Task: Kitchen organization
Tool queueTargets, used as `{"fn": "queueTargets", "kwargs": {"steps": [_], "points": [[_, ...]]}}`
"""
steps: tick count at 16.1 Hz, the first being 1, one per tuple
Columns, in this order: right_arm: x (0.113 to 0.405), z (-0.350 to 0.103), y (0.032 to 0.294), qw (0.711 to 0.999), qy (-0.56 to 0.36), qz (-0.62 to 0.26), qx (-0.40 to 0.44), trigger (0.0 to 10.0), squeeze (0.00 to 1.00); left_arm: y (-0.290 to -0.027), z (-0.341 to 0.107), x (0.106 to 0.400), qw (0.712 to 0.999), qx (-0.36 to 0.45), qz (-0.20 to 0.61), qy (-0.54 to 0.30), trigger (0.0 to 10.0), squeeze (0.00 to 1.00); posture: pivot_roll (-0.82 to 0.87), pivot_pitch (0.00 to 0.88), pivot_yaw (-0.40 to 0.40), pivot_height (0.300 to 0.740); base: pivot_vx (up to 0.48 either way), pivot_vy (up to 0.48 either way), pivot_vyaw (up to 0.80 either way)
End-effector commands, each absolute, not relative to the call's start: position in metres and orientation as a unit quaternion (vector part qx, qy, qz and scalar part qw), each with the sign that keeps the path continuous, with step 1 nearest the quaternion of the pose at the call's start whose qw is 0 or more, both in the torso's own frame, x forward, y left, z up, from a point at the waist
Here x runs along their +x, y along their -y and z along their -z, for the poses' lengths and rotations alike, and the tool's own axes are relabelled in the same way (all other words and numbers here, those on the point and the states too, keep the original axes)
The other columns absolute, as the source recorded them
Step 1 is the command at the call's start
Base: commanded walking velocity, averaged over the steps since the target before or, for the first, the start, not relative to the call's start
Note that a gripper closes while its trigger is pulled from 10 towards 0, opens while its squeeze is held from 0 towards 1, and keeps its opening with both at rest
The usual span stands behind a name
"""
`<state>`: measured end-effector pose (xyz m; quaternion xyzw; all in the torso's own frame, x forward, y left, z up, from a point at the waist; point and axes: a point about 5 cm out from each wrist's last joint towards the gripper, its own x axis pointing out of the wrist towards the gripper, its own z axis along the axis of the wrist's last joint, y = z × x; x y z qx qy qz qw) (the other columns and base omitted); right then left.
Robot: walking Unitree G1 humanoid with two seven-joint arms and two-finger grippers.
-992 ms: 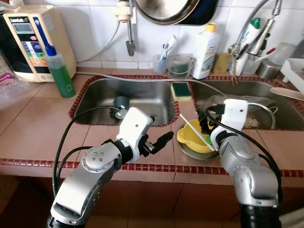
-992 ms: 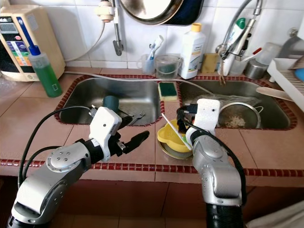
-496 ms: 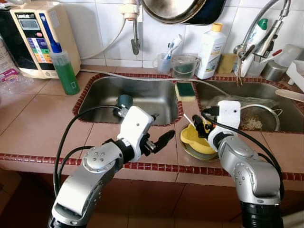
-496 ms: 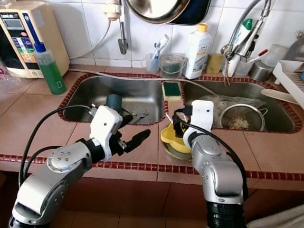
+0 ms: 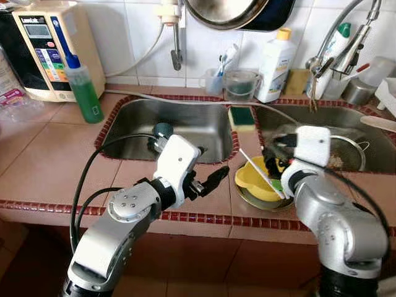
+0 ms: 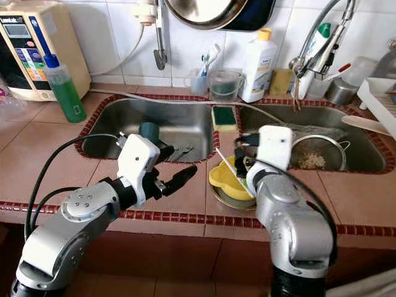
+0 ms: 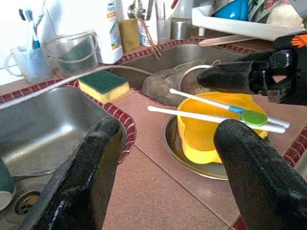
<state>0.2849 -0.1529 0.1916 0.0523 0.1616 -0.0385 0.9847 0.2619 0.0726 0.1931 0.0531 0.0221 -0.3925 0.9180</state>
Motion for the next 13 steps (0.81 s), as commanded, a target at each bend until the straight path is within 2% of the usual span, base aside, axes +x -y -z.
{"fn": "queueTargets", "kwargs": {"steps": [1,7,8,10,13], "points": [[0.281,-0.197,0.155,0.982,-0.172,0.059,0.057,10.0,0.0,-0.072,-0.197,0.262,0.918,0.055,0.392,-0.019,10.0,0.0,-0.19,0.031,0.029,0.74,0.0,0.0,0.0],[0.282,-0.2,0.154,0.971,-0.211,0.07,0.085,10.0,0.0,-0.072,-0.197,0.262,0.918,0.049,0.392,-0.023,10.0,0.0,-0.2,0.05,0.033,0.74,0.0,0.0,0.0],[0.285,-0.2,0.154,0.97,-0.215,0.07,0.089,9.5,0.0,-0.071,-0.197,0.262,0.919,0.048,0.391,-0.023,10.0,0.0,-0.19,0.054,0.032,0.74,0.0,0.0,0.0],[0.288,-0.2,0.154,0.969,-0.218,0.071,0.093,9.6,0.0,-0.071,-0.198,0.262,0.919,0.047,0.39,-0.024,10.0,0.0,-0.19,0.057,0.029,0.74,0.0,0.0,0.0],[0.295,-0.198,0.154,0.966,-0.225,0.07,0.106,7.8,0.0,-0.071,-0.198,0.261,0.921,0.045,0.385,-0.022,10.0,0.0,-0.18,0.06,0.026,0.74,0.0,0.0,0.0]]}}
